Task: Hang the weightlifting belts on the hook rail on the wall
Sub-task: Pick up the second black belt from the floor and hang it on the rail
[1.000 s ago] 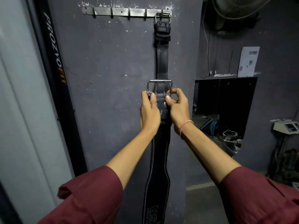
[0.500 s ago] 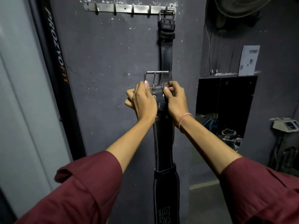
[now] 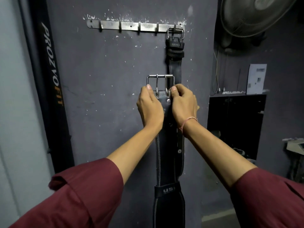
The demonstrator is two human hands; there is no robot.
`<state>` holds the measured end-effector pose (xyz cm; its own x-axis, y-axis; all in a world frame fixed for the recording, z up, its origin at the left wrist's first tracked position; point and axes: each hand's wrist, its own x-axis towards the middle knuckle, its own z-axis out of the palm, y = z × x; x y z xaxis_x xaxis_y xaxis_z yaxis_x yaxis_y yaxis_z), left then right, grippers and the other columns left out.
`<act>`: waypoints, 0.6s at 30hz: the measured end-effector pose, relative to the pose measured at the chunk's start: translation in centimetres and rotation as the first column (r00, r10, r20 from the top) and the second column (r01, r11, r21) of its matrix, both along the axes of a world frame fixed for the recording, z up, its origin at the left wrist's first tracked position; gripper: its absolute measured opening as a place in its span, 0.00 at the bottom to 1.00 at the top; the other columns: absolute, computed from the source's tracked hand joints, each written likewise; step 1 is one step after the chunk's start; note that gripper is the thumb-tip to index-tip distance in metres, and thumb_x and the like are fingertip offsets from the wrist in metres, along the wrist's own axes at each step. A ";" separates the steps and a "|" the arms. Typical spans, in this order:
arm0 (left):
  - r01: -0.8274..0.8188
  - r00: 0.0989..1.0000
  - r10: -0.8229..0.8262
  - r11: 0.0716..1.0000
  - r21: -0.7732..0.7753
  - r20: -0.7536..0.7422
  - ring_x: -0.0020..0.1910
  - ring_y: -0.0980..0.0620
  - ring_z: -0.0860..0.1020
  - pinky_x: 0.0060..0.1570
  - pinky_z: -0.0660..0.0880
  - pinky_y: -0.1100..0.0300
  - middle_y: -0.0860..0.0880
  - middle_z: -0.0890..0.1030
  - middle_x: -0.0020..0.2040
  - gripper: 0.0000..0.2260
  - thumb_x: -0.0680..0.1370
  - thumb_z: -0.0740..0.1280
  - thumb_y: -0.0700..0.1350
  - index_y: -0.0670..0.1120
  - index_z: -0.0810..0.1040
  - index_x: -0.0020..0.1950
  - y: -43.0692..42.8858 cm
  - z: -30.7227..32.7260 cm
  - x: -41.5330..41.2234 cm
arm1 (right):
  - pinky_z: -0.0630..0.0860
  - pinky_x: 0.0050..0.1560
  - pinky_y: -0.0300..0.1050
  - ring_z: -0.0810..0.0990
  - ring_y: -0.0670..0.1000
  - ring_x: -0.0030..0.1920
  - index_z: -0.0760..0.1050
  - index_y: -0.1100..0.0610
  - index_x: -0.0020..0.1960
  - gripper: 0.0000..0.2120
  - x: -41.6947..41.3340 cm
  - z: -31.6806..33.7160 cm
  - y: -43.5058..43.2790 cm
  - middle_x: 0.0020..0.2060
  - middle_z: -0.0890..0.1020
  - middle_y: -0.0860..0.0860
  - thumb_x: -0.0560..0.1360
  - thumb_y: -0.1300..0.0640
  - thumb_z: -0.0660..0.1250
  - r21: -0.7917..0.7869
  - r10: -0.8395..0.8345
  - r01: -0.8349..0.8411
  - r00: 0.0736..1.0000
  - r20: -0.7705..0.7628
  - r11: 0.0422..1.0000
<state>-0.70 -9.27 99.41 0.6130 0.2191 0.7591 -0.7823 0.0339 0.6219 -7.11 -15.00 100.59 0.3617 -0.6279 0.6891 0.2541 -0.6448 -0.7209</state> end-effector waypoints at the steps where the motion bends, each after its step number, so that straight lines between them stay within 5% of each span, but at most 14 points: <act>1: -0.005 1.000 0.005 1.000 -0.001 0.005 0.34 0.48 0.66 0.35 0.59 0.58 0.52 0.67 0.31 0.16 0.86 0.53 0.46 0.44 0.65 0.39 -0.5 0.3 0.9 | 0.66 0.52 0.50 0.73 0.49 0.49 0.77 0.55 0.43 0.14 0.8 0.4 -0.8 0.37 0.82 0.49 0.81 0.51 0.59 -0.007 0.007 -0.007 1.000 0.005 1.000; 5: -0.028 0.999 0.028 1.000 0.013 0.019 0.30 0.53 0.65 0.33 0.58 0.58 0.52 0.66 0.30 0.16 0.86 0.53 0.45 0.43 0.65 0.39 -2.3 2.2 4.3 | 0.77 0.50 0.49 0.76 0.47 0.40 0.82 0.60 0.41 0.12 5.1 2.2 -3.6 0.38 0.84 0.57 0.79 0.57 0.65 0.033 0.240 -0.253 0.946 0.216 0.967; 12: -0.082 0.994 0.077 0.995 0.058 0.083 0.37 0.43 0.71 0.38 0.65 0.50 0.49 0.70 0.31 0.20 0.86 0.53 0.46 0.49 0.60 0.33 -6.2 10.7 10.8 | 0.71 0.38 0.43 0.72 0.46 0.34 0.82 0.62 0.36 0.13 12.5 10.1 -8.1 0.29 0.79 0.54 0.76 0.57 0.69 0.059 0.246 -0.293 0.883 0.400 0.954; 18: -0.181 0.976 0.165 0.978 0.106 0.142 0.33 0.48 0.68 0.37 0.60 0.57 0.50 0.70 0.30 0.21 0.86 0.52 0.46 0.46 0.64 0.33 -9.0 19.3 15.2 | 0.65 0.32 0.42 0.65 0.45 0.32 0.78 0.71 0.35 0.17 17.1 18.5 -11.0 0.28 0.69 0.54 0.74 0.58 0.70 0.074 0.202 -0.261 0.872 0.447 0.962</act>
